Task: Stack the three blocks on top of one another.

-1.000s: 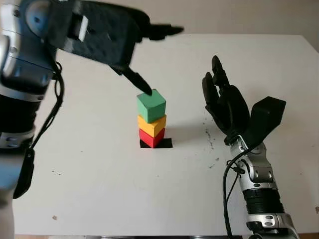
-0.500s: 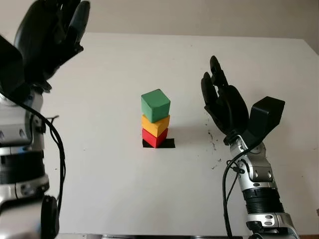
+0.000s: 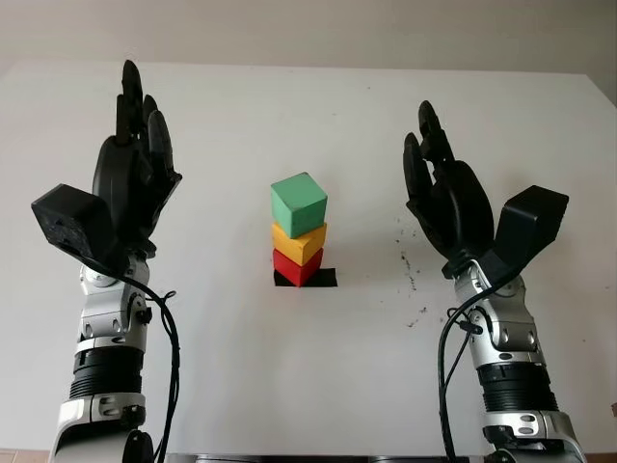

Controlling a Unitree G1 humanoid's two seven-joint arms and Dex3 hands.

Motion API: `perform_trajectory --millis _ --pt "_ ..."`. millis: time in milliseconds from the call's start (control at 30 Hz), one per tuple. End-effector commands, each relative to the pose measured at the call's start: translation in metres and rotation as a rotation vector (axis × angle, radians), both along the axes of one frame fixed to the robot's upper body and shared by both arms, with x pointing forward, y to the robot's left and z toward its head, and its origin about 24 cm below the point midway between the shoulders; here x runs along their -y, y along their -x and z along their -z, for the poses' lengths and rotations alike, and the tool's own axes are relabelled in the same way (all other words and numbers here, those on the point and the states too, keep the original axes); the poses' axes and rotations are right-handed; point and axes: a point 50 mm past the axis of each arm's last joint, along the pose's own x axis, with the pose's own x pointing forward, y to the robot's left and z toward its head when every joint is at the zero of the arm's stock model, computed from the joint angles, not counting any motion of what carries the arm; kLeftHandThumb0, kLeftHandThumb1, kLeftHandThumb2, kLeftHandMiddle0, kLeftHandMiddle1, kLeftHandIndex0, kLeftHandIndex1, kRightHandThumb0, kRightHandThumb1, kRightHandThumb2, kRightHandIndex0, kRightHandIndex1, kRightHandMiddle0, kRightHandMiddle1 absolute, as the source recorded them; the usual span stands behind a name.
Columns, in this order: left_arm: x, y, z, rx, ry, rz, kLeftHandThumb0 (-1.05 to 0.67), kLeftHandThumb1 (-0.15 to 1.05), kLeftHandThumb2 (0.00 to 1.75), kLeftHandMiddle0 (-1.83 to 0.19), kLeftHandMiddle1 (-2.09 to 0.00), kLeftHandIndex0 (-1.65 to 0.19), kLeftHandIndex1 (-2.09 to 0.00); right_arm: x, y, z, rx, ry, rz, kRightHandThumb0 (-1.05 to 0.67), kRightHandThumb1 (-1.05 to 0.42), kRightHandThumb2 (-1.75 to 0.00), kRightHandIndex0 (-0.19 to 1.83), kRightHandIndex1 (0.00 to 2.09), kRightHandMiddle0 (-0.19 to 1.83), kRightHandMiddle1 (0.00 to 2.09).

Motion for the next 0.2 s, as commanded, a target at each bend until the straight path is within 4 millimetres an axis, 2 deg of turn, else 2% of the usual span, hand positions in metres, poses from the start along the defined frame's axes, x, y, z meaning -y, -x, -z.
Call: perform_trajectory --millis 0,167 --pt "0.0005 0.0048 0.0105 -0.016 0.005 0.012 -0.76 1.05 0.73 0.19 0.0 0.19 0.0 0.0034 -0.0017 -0.0077 0.031 0.01 0.007 -0.69 -1.05 -0.56 -0.19 0.0 -0.19 0.0" --pt "0.0014 0.0095 0.0144 -0.029 0.029 0.013 -0.76 1.05 0.73 0.19 0.0 0.19 0.0 0.0045 -0.0035 -0.0072 0.021 0.015 0.009 -0.7 -1.05 -0.57 -0.19 0.0 -0.19 0.0"
